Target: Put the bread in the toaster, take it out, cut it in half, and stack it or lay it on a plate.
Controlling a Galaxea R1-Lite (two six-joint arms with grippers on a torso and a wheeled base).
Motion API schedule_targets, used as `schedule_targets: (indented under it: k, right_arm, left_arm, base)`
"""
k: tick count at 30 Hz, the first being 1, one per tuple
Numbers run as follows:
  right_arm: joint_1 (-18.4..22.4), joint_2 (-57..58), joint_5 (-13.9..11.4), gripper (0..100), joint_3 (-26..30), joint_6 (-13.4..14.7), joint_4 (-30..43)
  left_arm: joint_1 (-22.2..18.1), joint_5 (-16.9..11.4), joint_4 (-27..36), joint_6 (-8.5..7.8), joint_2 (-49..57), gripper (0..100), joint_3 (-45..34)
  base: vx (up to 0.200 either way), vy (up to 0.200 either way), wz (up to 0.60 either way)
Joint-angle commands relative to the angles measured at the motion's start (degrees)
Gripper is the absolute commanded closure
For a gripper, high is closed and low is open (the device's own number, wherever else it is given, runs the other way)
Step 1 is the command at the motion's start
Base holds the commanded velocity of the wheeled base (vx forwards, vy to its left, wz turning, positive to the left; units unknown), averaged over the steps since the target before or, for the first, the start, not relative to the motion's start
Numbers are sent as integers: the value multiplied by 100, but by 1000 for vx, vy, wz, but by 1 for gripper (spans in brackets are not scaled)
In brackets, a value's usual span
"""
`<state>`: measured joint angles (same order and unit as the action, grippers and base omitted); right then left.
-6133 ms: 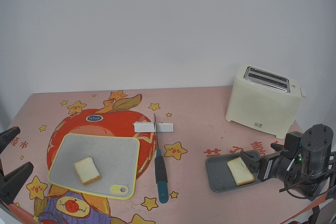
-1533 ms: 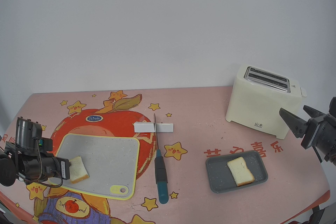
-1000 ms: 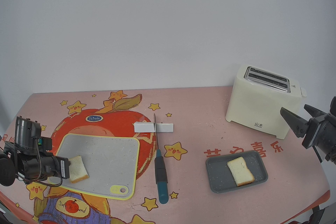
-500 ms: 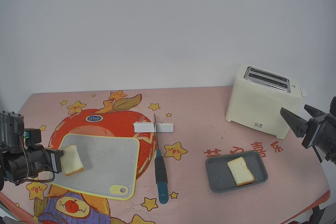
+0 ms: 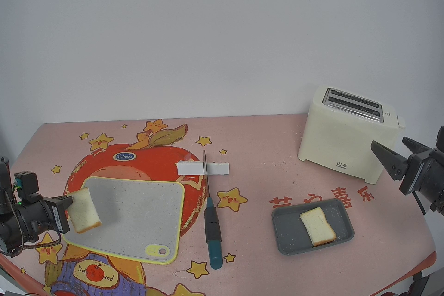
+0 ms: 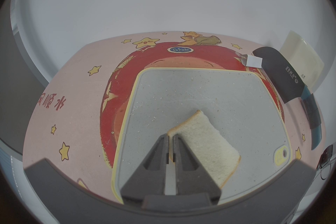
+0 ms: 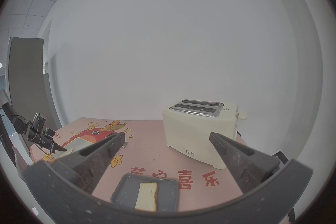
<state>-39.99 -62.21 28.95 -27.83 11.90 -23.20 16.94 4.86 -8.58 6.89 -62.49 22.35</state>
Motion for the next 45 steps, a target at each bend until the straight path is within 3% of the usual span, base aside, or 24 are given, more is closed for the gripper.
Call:
schedule_targets:
  k: [1, 28, 36, 42, 45]
  right_arm:
    - [17, 7, -4, 0, -3, -3, 0]
    - [17, -19, -4, 0, 23, -3, 0]
    - [26, -11, -4, 0, 6, -3, 0]
    - [70, -11, -4, 0, 6, -3, 0]
    - [79, -46, -12, 0, 32, -3, 0]
  left_arm:
    - [2, -3, -3, 6, 35, 100, -20]
    - [37, -65, -12, -65, 633, 100, -143]
    - [160, -416, -21, -188, 826, 100, 33]
    - [230, -829, -21, -188, 826, 100, 367]
    - [389, -899, -12, -197, 782, 100, 490]
  base:
    - [0, -200, 0]
    - [0, -178, 0]
    - [0, 0, 0]
    - [0, 0, 0]
    - [0, 0, 0]
